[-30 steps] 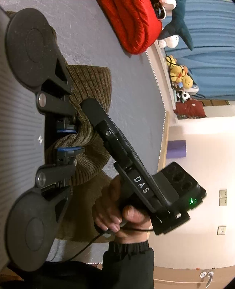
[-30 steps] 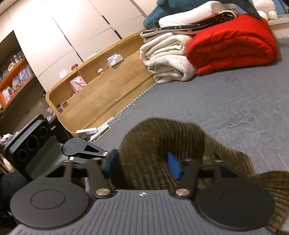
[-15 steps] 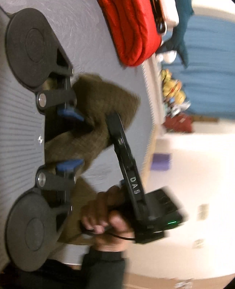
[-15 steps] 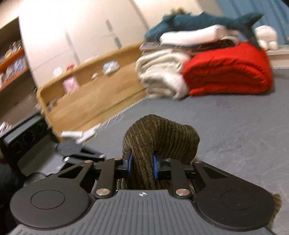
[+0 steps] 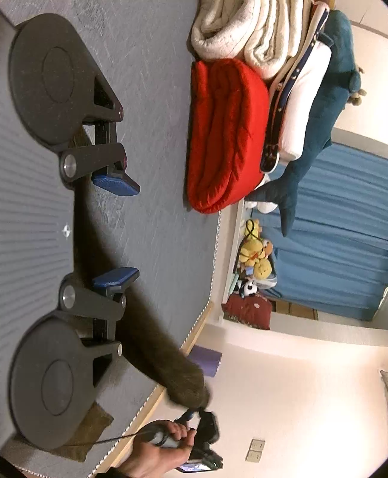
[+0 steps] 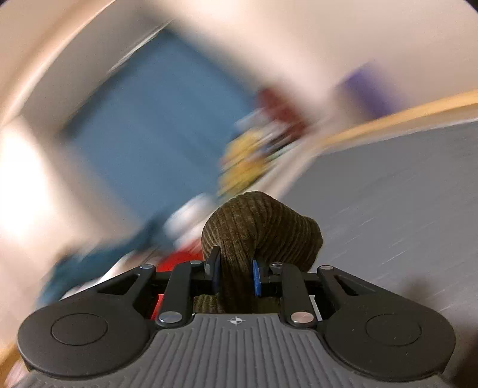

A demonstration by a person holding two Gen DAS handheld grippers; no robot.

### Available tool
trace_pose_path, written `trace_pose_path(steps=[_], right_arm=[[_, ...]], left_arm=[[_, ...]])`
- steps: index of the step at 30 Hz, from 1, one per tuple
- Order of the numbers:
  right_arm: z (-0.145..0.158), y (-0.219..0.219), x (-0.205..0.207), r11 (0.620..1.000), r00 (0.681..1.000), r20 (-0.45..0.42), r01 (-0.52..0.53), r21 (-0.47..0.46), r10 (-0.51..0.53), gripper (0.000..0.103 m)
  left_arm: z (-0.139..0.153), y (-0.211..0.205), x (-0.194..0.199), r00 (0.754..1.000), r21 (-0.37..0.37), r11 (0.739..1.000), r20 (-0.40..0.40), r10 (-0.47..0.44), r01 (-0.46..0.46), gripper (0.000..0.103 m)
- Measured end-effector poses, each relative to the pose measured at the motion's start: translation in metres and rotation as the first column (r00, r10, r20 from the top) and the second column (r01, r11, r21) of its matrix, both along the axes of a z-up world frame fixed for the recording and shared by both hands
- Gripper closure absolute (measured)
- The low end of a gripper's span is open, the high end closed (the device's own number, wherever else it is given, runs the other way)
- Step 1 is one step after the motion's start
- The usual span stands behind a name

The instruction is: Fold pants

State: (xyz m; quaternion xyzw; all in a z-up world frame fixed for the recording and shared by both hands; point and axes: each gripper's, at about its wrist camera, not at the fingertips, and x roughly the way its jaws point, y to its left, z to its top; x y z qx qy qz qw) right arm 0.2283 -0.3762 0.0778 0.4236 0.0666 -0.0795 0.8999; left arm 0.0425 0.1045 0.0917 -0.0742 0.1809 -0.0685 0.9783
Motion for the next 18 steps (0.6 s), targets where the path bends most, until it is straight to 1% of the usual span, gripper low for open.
trace_pose_path(steps=[1,2,3,4,5,6,8,9,11,12,13,14,15,16,18], right_arm=[[-0.005,-0.013,0.010,0.997,0.996,-0.047,0.078,0.022,-0.077,0.082],[-0.011,-0.027,0.025,0.991,0.985,-0.114,0.134,0.031,-0.130,0.081],[-0.021,-0.040,0.044,0.987,0.970,-0.193,0.158,0.029,-0.150,0.073],[-0.030,-0.050,0.062,0.990,0.959,-0.250,0.143,0.017,-0.134,0.058],[-0.041,-0.058,0.078,0.996,0.955,-0.284,0.092,0.000,-0.089,0.052],[-0.049,-0.064,0.088,0.998,0.952,-0.300,0.050,-0.036,-0.059,0.053],[-0.059,-0.066,0.090,0.990,0.941,-0.329,0.038,-0.132,-0.080,0.053],[-0.066,-0.070,0.087,0.987,0.940,-0.330,0.032,-0.160,-0.084,0.052],[-0.083,-0.078,0.074,0.985,0.941,-0.333,0.006,-0.170,-0.063,0.047],[-0.094,-0.087,0.068,0.983,0.933,-0.355,-0.006,-0.182,-0.060,0.045],[-0.102,-0.092,0.062,0.981,0.924,-0.377,-0.008,-0.194,-0.067,0.043],[-0.110,-0.094,0.057,0.979,0.911,-0.404,-0.003,-0.202,-0.081,0.042],[-0.122,-0.097,0.056,0.979,0.893,-0.440,0.004,-0.205,-0.095,0.038],[-0.133,-0.103,0.053,0.979,0.876,-0.471,0.002,-0.203,-0.100,0.034],[-0.156,-0.108,0.053,0.983,0.848,-0.524,-0.021,-0.182,-0.079,0.032]], left_arm=[[0.000,0.002,0.001,1.000,-0.003,1.000,-0.004,-0.002,0.002,0.044],[0.000,0.003,0.002,1.000,-0.003,1.000,-0.010,-0.004,0.004,0.044],[0.000,0.003,0.003,1.000,0.004,1.000,-0.016,-0.003,0.003,0.044],[0.000,0.002,0.005,1.000,0.016,1.000,-0.024,0.000,0.000,0.044],[-0.002,0.001,0.008,0.999,0.032,0.999,-0.037,0.007,-0.006,0.044],[-0.004,-0.001,0.013,0.999,0.046,0.999,-0.050,0.015,-0.013,0.044],[-0.009,0.000,0.022,0.996,0.069,0.997,-0.080,0.037,-0.031,0.044],[-0.012,0.002,0.025,0.994,0.081,0.996,-0.097,0.055,-0.047,0.044],[-0.018,0.009,0.033,0.982,0.104,0.989,-0.146,0.120,-0.106,0.044],[-0.021,0.014,0.038,0.971,0.104,0.984,-0.176,0.160,-0.143,0.043],[-0.025,0.023,0.043,0.955,0.093,0.977,-0.210,0.207,-0.191,0.041],[-0.029,0.034,0.047,0.932,0.074,0.966,-0.252,0.260,-0.249,0.041],[-0.034,0.046,0.051,0.902,0.054,0.949,-0.299,0.311,-0.309,0.041],[-0.040,0.059,0.054,0.864,0.040,0.927,-0.350,0.363,-0.373,0.040],[-0.052,0.085,0.057,0.784,0.023,0.873,-0.428,0.449,-0.487,0.036]])
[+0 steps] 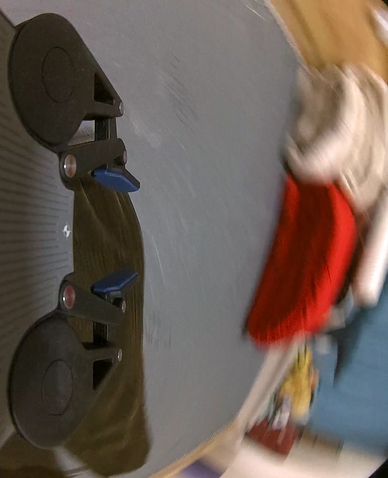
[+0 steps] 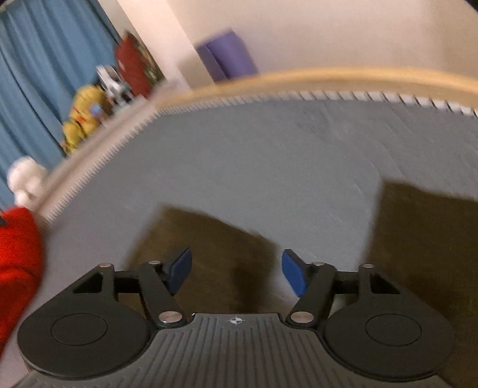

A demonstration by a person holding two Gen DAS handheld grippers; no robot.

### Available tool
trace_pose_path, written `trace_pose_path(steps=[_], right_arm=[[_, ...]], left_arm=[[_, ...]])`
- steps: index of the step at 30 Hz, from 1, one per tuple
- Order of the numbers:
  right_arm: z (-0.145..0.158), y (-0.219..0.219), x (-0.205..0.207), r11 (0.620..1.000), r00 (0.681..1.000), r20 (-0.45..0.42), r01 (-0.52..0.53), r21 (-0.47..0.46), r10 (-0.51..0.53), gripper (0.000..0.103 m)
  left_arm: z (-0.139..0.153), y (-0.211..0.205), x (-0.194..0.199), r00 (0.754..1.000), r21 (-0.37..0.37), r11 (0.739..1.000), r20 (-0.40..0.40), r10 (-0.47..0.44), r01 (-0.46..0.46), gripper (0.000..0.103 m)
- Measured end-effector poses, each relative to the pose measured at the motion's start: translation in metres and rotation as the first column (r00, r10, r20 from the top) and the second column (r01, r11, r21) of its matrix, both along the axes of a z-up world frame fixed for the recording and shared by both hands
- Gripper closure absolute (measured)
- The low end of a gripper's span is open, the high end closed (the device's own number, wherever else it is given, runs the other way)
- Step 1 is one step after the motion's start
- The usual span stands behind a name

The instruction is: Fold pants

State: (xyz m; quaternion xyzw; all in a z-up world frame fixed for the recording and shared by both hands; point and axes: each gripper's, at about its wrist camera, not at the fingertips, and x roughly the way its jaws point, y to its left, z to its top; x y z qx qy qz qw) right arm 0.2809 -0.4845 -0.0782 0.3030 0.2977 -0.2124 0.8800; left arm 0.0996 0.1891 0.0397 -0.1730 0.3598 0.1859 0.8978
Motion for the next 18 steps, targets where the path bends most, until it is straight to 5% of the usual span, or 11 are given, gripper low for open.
trace_pose_path(steps=[4,8,9,10,11,16,18], right_arm=[[-0.023,-0.004,0.013,0.994,0.995,-0.013,-0.099,0.051,0.100,0.030],[-0.024,0.001,0.031,0.986,0.986,0.010,-0.165,0.033,0.165,0.031],[-0.023,0.000,0.032,0.986,0.987,0.021,-0.163,0.046,0.162,0.047],[-0.022,-0.002,0.033,0.982,0.985,0.028,-0.170,0.078,0.168,0.081],[-0.020,-0.004,0.029,0.981,0.986,0.039,-0.164,0.101,0.161,0.089],[-0.005,0.008,0.003,0.990,0.975,0.185,-0.132,0.054,0.120,0.095],[0.000,0.019,-0.008,0.977,0.949,0.259,-0.203,0.066,0.180,0.095]], left_arm=[[-0.023,0.048,-0.004,0.978,-0.075,0.979,-0.101,0.183,-0.191,0.028],[-0.042,0.077,-0.010,0.967,-0.181,0.955,-0.148,0.209,-0.234,0.023],[-0.046,0.081,-0.010,0.967,-0.195,0.953,-0.155,0.202,-0.230,0.023],[-0.049,0.084,-0.009,0.966,-0.200,0.953,-0.163,0.199,-0.230,0.023],[-0.054,0.087,-0.008,0.965,-0.201,0.952,-0.168,0.200,-0.232,0.023],[-0.078,0.085,0.005,0.972,-0.287,0.942,-0.204,0.117,-0.173,0.023],[-0.083,0.080,0.009,0.971,-0.259,0.953,-0.215,0.103,-0.159,0.023]])
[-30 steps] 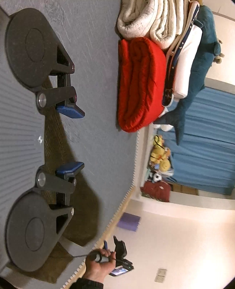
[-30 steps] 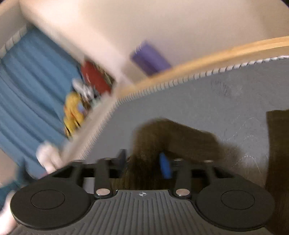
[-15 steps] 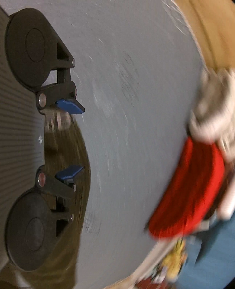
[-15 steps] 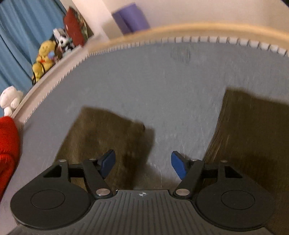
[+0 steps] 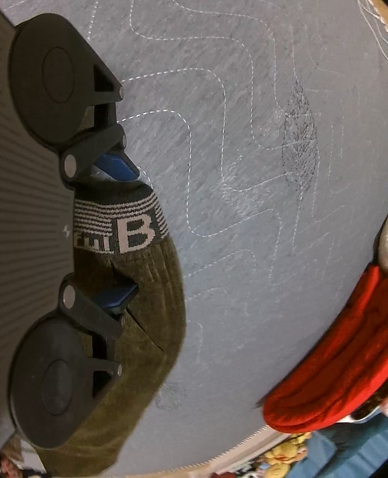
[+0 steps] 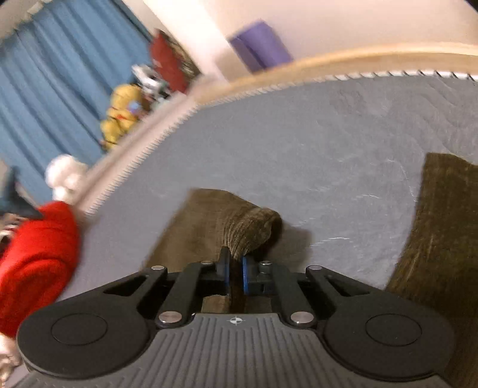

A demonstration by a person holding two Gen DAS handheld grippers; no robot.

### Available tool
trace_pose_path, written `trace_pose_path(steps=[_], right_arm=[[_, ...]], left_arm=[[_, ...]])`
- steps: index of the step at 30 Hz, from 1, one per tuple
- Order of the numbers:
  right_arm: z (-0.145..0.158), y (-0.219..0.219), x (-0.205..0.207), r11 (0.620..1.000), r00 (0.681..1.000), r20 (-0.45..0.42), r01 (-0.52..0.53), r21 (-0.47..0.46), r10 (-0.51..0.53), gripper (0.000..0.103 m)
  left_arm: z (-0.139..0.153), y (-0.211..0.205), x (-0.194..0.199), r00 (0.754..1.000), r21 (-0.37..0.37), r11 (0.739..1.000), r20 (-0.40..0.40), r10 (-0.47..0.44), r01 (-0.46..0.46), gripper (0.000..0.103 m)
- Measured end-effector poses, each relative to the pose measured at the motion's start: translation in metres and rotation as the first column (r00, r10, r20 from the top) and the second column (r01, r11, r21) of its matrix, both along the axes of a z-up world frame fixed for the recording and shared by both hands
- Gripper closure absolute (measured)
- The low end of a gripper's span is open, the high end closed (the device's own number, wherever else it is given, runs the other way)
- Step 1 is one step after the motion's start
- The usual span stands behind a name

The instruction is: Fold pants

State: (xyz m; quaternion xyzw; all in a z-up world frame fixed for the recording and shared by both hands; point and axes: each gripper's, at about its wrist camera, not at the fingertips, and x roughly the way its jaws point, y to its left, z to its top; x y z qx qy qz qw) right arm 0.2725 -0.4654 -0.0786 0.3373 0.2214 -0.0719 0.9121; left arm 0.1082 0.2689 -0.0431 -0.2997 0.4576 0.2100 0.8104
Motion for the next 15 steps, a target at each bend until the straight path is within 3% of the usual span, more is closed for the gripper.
trace_pose_path(steps=[2,5,7,8,12,15], right_arm=[[0.000,0.004,-0.003,0.996,0.998,0.032,-0.065,0.065,0.063,0.095],[-0.007,-0.007,0.007,0.975,0.995,0.030,-0.097,0.202,0.093,0.089],[-0.010,-0.016,0.014,0.974,0.998,0.009,-0.061,0.218,0.060,0.047],[-0.011,-0.018,0.014,0.975,0.998,0.003,-0.062,0.212,0.063,0.042],[-0.016,-0.025,0.027,0.959,0.994,-0.006,-0.106,0.262,0.111,0.041],[-0.018,-0.030,0.028,0.954,0.996,-0.007,-0.080,0.288,0.086,0.041]], left_arm=[[-0.002,-0.002,0.002,1.000,0.036,0.999,-0.003,-0.010,0.010,0.029],[0.001,-0.010,0.005,0.999,0.096,0.994,-0.009,-0.044,0.044,0.053],[0.009,-0.018,0.006,0.997,0.155,0.985,-0.004,-0.077,0.076,0.060],[0.014,-0.020,0.004,0.997,0.192,0.978,0.011,-0.082,0.079,0.062],[0.046,-0.023,-0.006,0.996,0.312,0.950,0.077,-0.034,0.008,0.065],[0.046,-0.017,-0.011,0.998,0.287,0.957,0.058,0.014,-0.030,0.064]])
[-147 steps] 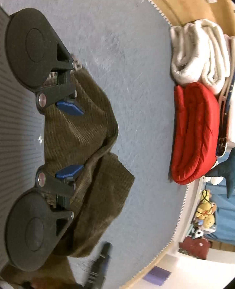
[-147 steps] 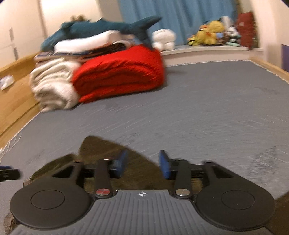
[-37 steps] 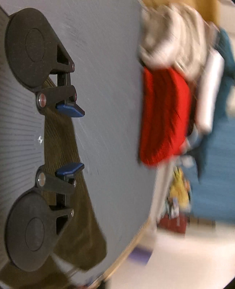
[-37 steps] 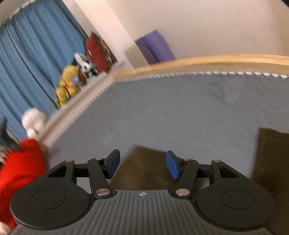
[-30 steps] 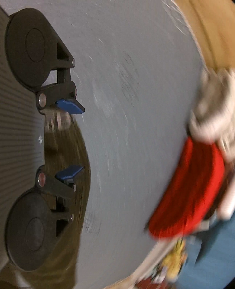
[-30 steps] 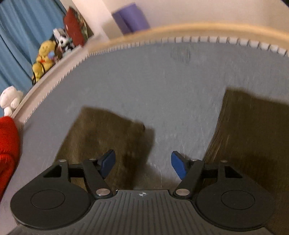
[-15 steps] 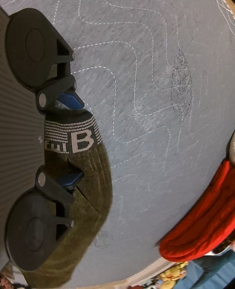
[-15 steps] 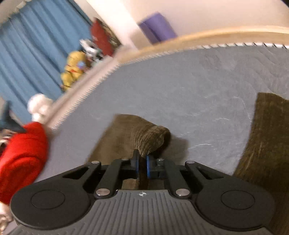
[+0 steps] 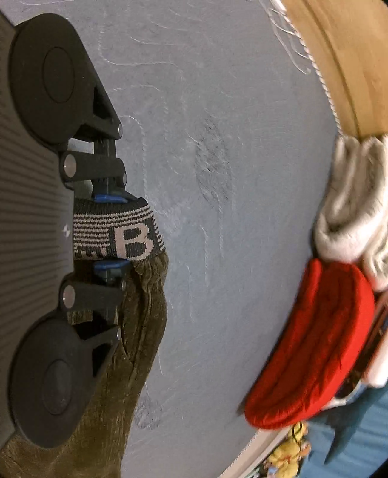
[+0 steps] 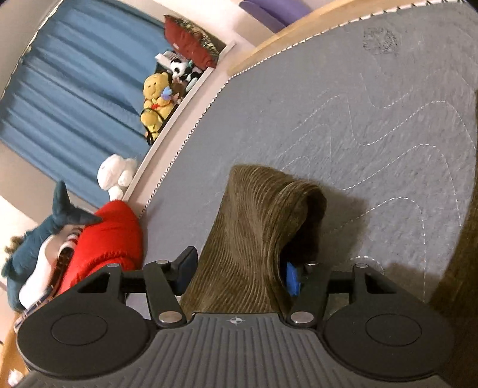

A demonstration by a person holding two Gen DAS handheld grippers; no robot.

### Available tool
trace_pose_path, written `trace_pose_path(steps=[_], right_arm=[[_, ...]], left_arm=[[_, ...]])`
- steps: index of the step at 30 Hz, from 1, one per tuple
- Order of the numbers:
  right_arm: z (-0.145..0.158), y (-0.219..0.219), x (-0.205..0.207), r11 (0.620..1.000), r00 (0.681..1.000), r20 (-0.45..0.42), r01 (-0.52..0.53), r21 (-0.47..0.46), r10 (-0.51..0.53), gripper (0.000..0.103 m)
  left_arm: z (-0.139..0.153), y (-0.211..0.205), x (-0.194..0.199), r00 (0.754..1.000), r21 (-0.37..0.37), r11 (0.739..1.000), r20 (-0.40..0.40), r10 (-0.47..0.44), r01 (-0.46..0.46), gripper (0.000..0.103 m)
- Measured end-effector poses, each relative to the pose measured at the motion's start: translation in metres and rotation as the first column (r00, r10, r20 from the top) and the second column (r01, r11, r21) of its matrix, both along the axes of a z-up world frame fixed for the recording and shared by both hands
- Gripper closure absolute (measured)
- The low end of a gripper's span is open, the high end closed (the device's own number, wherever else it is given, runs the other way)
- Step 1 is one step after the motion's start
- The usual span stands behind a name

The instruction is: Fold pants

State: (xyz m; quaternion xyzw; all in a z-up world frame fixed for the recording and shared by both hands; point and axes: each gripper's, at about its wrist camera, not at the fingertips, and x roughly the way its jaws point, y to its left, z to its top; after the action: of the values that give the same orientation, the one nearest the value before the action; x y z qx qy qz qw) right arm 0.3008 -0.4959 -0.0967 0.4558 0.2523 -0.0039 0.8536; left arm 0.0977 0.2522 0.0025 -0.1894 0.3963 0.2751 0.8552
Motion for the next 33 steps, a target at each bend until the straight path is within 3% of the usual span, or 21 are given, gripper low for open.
trace_pose_path(steps=[3,8,9,11,13,17,19,22,23,25,26,27,28,29,31,33], right_arm=[[-0.009,-0.014,-0.002,0.999,0.999,-0.025,0.037,0.035,-0.037,0.040],[-0.019,-0.040,-0.008,0.989,0.990,-0.059,0.133,0.065,-0.129,0.039],[-0.018,-0.045,-0.010,0.988,0.989,-0.052,0.140,0.067,-0.136,0.042],[-0.013,-0.050,-0.012,0.989,0.992,-0.021,0.129,0.070,-0.127,0.068],[-0.001,-0.048,-0.014,0.995,0.995,0.035,0.090,0.047,-0.092,0.083],[0.031,-0.022,-0.016,0.997,0.992,0.128,0.004,-0.073,0.005,0.087],[0.050,0.006,-0.020,0.980,0.978,0.183,-0.068,-0.189,0.103,0.088],[0.063,0.063,-0.035,0.900,0.905,0.230,-0.269,-0.343,0.358,0.095],[0.063,0.083,-0.041,0.854,0.858,0.227,-0.359,-0.377,0.461,0.102],[0.054,0.123,-0.050,0.722,0.741,0.145,-0.558,-0.409,0.655,0.101],[0.045,0.137,-0.053,0.662,0.697,0.086,-0.626,-0.412,0.712,0.100],[0.035,0.148,-0.058,0.617,0.672,0.023,-0.665,-0.421,0.740,0.096],[0.028,0.152,-0.061,0.607,0.679,-0.016,-0.666,-0.433,0.734,0.088],[0.022,0.149,-0.063,0.623,0.704,-0.037,-0.650,-0.435,0.709,0.082],[0.016,0.127,-0.064,0.726,0.789,-0.015,-0.573,-0.381,0.615,0.056],[0.017,0.098,-0.063,0.845,0.884,0.037,-0.431,-0.316,0.465,0.046]], left_arm=[[-0.012,0.002,0.003,0.998,-0.038,0.999,-0.067,-0.020,0.018,0.060],[-0.011,-0.002,0.003,0.997,-0.035,0.999,-0.070,-0.032,0.029,0.058],[-0.010,-0.001,0.003,0.997,-0.036,0.999,-0.071,-0.031,0.029,0.058],[-0.010,-0.001,0.003,0.997,-0.037,0.999,-0.074,-0.029,0.027,0.058],[-0.008,-0.002,0.005,0.997,-0.035,0.999,-0.077,-0.027,0.025,0.057],[-0.009,-0.004,0.009,0.996,-0.029,0.999,-0.085,-0.024,0.021,0.056],[-0.008,-0.005,0.009,0.996,-0.030,0.999,-0.088,-0.023,0.020,0.054],[-0.006,-0.006,0.009,0.995,-0.029,0.999,-0.092,-0.030,0.027,0.052],[-0.006,-0.006,0.009,0.995,-0.028,0.999,-0.094,-0.034,0.031,0.050],[-0.008,-0.007,0.011,0.994,-0.027,0.999,-0.100,-0.042,0.040,0.047],[-0.008,-0.008,0.012,0.993,-0.025,0.999,-0.105,-0.046,0.043,0.046],[-0.009,-0.009,0.012,0.993,-0.024,0.999,-0.108,-0.048,0.046,0.045],[-0.009,-0.010,0.012,0.993,-0.026,0.999,-0.110,-0.050,0.048,0.044],[-0.009,-0.010,0.012,0.993,-0.029,0.998,-0.110,-0.054,0.051,0.042],[-0.008,-0.010,0.011,0.993,-0.034,0.998,-0.105,-0.061,0.057,0.041],[-0.007,-0.010,0.010,0.992,-0.035,0.998,-0.104,-0.064,0.061,0.039]])
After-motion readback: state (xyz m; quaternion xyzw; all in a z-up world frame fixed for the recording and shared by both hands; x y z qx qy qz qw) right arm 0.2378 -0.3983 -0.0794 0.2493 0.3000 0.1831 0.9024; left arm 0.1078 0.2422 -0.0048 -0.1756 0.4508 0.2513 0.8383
